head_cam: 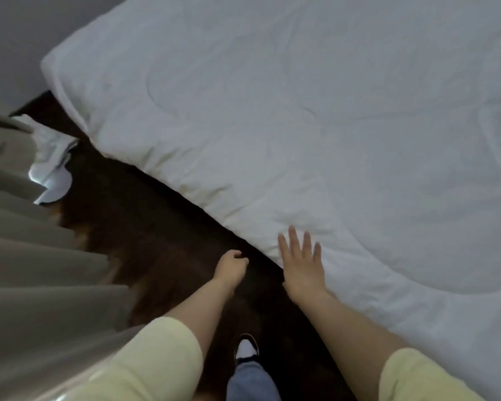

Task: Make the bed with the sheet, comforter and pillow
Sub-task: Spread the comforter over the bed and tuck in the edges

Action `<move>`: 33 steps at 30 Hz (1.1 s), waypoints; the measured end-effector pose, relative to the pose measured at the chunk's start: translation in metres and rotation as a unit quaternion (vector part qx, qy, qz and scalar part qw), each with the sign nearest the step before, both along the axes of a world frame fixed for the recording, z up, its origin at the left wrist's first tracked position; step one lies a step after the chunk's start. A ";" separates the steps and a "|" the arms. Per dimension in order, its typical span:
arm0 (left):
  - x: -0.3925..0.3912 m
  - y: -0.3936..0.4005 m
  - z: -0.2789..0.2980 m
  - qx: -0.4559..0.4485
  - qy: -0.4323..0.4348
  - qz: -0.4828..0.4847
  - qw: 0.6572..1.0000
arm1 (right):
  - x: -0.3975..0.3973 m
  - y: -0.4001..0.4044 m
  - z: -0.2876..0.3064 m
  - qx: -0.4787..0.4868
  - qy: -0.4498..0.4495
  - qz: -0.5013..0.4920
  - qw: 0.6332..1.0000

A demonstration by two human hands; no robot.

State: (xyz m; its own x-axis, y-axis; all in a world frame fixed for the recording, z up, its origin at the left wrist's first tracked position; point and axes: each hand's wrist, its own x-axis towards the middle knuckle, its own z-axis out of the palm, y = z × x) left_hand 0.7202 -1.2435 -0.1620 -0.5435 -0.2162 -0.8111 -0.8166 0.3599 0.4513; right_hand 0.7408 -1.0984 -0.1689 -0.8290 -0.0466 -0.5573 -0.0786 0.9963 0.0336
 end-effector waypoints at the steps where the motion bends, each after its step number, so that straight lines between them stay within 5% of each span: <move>1: -0.010 -0.003 -0.005 0.025 -0.001 0.036 0.999 | -0.010 -0.001 0.001 0.011 0.006 -0.005 1.000; 3: -0.031 -0.005 -0.011 0.060 -0.003 0.090 0.994 | -0.033 0.009 0.014 0.003 0.027 0.000 1.000; 5: -0.045 -0.001 -0.003 0.101 0.004 0.164 0.981 | -0.054 0.027 0.029 -0.066 0.047 -0.098 0.992; 9: -0.089 0.022 0.036 0.216 -0.003 0.363 0.906 | -0.105 0.074 0.093 -0.137 0.123 -0.247 0.951; 14: -0.126 0.075 0.076 0.311 -0.001 0.376 0.873 | -0.162 0.137 0.154 -0.198 0.109 -0.324 0.919; 18: -0.171 0.129 0.104 0.498 0.006 0.431 0.752 | -0.200 0.174 0.170 -0.221 0.096 -0.331 0.912; 20: -0.198 0.147 0.122 0.510 0.053 0.442 0.736 | -0.213 0.182 0.171 -0.212 0.107 -0.330 0.913; 24: -0.238 0.157 0.150 0.413 0.142 0.396 0.808 | -0.224 0.167 0.179 -0.236 0.179 -0.314 0.902; 26: -0.246 0.150 0.164 0.327 0.174 0.361 0.856 | -0.217 0.137 0.184 -0.323 0.278 -0.200 0.882; 28: -0.252 0.140 0.180 0.277 0.196 0.363 0.868 | -0.206 0.107 0.181 -0.296 0.311 -0.047 0.902; 31: -0.246 0.126 0.210 0.207 0.242 0.354 0.880 | -0.205 0.085 0.180 -0.151 0.181 0.001 0.972; 33: -0.238 0.114 0.223 0.199 0.241 0.320 0.894 | -0.222 0.086 0.192 -0.190 0.133 -0.068 0.970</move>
